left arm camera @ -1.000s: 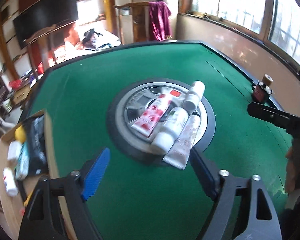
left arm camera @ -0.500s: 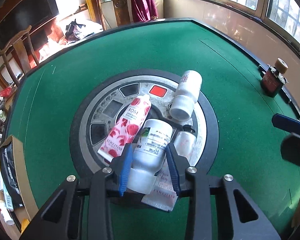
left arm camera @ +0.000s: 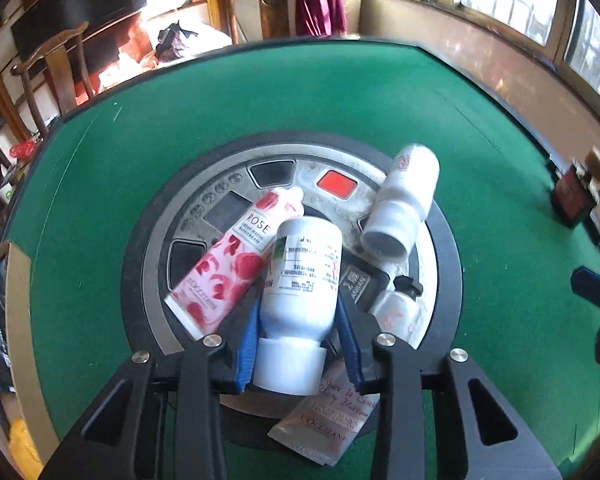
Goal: Organize objects
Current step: 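Grasp the large white bottle with the left gripper while the right grasps a small white bottle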
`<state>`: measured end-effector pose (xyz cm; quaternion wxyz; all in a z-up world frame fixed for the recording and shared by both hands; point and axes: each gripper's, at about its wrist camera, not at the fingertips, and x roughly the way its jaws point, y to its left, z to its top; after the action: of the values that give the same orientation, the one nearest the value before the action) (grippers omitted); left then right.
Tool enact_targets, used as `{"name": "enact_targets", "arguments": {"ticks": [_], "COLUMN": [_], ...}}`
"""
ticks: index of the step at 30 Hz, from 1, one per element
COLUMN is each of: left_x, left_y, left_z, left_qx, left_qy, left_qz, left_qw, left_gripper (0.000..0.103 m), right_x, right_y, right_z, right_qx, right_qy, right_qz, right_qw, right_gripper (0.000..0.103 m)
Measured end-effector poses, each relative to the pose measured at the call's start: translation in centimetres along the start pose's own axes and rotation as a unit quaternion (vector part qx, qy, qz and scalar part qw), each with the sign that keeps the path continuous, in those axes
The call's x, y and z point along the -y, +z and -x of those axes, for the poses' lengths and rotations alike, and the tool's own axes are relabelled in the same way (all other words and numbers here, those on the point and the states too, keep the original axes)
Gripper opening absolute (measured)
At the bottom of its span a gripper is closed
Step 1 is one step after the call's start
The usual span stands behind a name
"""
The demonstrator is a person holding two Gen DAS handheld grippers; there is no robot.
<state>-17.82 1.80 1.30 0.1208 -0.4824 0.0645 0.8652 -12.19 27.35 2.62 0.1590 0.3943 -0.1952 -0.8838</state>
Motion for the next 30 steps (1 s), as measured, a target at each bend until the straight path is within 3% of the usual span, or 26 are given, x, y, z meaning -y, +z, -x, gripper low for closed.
{"name": "enact_targets", "arguments": {"ticks": [7, 9, 13, 18, 23, 30], "left_x": [-2.4, -3.0, -4.3, -5.7, -5.8, -6.3], "left_y": [-2.8, -4.4, -8.6, -10.2, -10.5, -10.5], "left_z": [1.6, 2.8, 5.1, 5.9, 6.0, 5.9], "left_qx": [0.003, 0.004, 0.007, 0.024, 0.031, 0.027], "left_qy": [-0.012, -0.017, 0.014, 0.015, 0.009, -0.008], "left_qz": [0.064, 0.067, 0.065, 0.074, 0.063, 0.074], "left_qw": [0.9979, 0.9976, 0.9978, 0.9968, 0.9975, 0.9968], "left_gripper": [0.034, 0.034, 0.034, 0.034, 0.034, 0.034], "right_x": [0.5, 0.9, 1.6, 1.7, -0.3, -2.5], "right_y": [0.2, 0.3, 0.5, 1.8, 4.2, 6.6], "right_z": [-0.1, -0.2, -1.1, -3.6, -6.9, -11.4], "right_qx": [0.003, 0.002, -0.004, -0.033, -0.048, -0.078], "right_qy": [-0.013, -0.015, -0.022, 0.002, -0.034, -0.135], "right_qz": [0.0, -0.007, -0.02, -0.078, -0.099, -0.07], "right_qw": [1.0, 1.0, 1.0, 0.996, 0.993, 0.985], "right_gripper": [0.09, 0.09, 0.09, 0.082, 0.082, 0.078]}}
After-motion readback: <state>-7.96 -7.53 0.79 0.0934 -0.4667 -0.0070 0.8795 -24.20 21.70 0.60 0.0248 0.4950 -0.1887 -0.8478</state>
